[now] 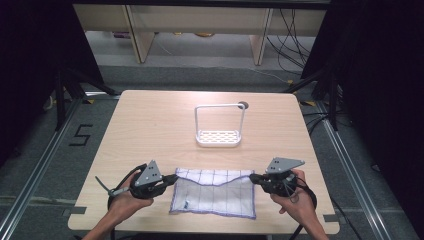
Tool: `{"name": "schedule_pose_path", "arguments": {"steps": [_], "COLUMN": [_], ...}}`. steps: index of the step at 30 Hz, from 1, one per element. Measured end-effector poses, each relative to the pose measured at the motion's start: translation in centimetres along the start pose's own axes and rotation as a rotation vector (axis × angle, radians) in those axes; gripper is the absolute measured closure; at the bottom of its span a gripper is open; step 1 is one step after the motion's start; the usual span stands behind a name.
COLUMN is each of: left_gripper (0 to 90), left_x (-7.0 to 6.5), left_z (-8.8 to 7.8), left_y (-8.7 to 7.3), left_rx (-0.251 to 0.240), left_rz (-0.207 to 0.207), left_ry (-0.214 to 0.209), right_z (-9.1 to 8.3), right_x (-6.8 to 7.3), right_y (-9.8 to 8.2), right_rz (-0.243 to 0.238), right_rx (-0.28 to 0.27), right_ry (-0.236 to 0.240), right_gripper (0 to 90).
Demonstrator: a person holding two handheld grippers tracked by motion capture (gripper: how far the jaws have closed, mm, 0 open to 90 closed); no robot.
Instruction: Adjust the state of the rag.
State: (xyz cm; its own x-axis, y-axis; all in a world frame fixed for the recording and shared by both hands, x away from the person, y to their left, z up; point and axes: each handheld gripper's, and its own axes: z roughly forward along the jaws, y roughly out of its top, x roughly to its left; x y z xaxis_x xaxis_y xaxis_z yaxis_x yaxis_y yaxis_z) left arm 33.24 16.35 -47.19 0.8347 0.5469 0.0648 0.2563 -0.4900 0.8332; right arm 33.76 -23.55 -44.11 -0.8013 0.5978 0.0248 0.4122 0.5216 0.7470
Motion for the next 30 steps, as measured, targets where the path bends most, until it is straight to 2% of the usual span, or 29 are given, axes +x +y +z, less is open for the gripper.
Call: {"name": "schedule_pose_path", "arguments": {"steps": [1,2,5,6,7,10,11,14,15,16,17,20,21,22,23,24,25,26,27,28,29,30], "left_gripper": [86.1,86.1,86.2,86.2,86.2,85.9,85.8,86.0,86.0,86.0,85.9,85.9,85.9,85.8,85.2,85.2,84.8,84.1,81.1,81.1,79.1,75.1], "left_x": [-0.1,-0.4,-0.7,-0.9,-1.1,-1.6,-1.8,-2.2,-2.5,-2.5,-2.7,-2.9,-3.1,-3.0,-3.2,-3.2,-3.4,-3.6,-3.7,-3.8,-3.9,-4.3], "left_z": [-0.1,0.1,-0.3,-0.3,-0.4,-0.6,-0.7,-0.5,-0.4,-0.5,-0.5,-0.7,-0.8,-0.9,-0.9,-1.0,-0.9,-0.8,-0.8,-0.7,-0.6,-0.4], "left_y": [-0.1,-0.4,-0.8,-0.9,-1.0,-1.5,-1.7,-2.3,-2.4,-2.5,-2.6,-2.9,-3.0,-3.0,-3.1,-3.2,-3.4,-3.7,-3.8,-4.0,-4.1,-4.3], "left_rx": [0.015,0.004,0.020,0.006,0.006,0.008,0.038,0.043,0.047,0.073,0.072,0.074,0.062,0.079,0.065,0.083,0.076,0.078,0.100,0.111,0.116,0.106], "left_rz": [0.010,-0.004,0.016,0.007,0.004,0.009,0.019,0.040,0.032,0.066,0.052,0.063,0.051,0.069,0.052,0.069,0.050,0.057,0.067,0.087,0.086,0.041], "left_ry": [-0.002,0.003,-0.007,-0.014,-0.006,-0.019,-0.016,-0.034,-0.040,-0.044,-0.043,-0.037,-0.052,-0.054,-0.058,-0.051,-0.065,-0.067,-0.069,-0.090,-0.087,-0.098], "right_z": [0.2,0.2,-0.1,-0.1,-0.2,-0.5,-0.5,-0.4,-0.5,-0.4,-0.5,-0.6,-0.7,-1.0,-1.2,-1.2,-1.1,-1.0,-0.7,-0.7,-0.6,-0.5], "right_x": [0.0,0.2,0.5,0.5,0.5,1.0,1.1,1.4,1.5,1.7,2.0,2.3,2.4,2.7,2.9,2.9,3.0,3.1,3.4,3.4,3.5,3.5], "right_y": [-0.3,-0.5,-1.1,-1.1,-1.2,-1.9,-2.4,-2.9,-3.0,-3.2,-3.4,-3.5,-3.6,-3.7,-4.0,-4.0,-4.1,-4.3,-4.7,-4.7,-4.9,-5.1], "right_rz": [-0.016,-0.001,-0.004,-0.004,-0.007,0.004,-0.003,0.000,0.001,0.000,-0.009,-0.017,-0.019,-0.009,-0.007,-0.007,-0.004,-0.009,-0.009,-0.009,-0.006,-0.010], "right_rx": [-0.003,-0.001,0.001,0.001,-0.004,0.006,0.010,0.024,0.022,0.027,0.030,0.022,0.018,0.023,0.022,0.022,0.026,0.033,0.057,0.057,0.072,0.082], "right_ry": [0.003,0.007,0.017,0.017,0.007,0.010,0.012,0.014,0.006,0.009,0.013,0.021,0.018,0.024,0.026,0.026,0.023,0.029,0.037,0.037,0.040,0.042], "right_gripper": [87.7,87.7,87.8,87.8,87.8,87.8,87.8,88.5,88.9,89.0,89.0,89.0,89.0,89.0,89.0,89.0,89.0,89.0,89.0,89.0,88.9,88.8]}}
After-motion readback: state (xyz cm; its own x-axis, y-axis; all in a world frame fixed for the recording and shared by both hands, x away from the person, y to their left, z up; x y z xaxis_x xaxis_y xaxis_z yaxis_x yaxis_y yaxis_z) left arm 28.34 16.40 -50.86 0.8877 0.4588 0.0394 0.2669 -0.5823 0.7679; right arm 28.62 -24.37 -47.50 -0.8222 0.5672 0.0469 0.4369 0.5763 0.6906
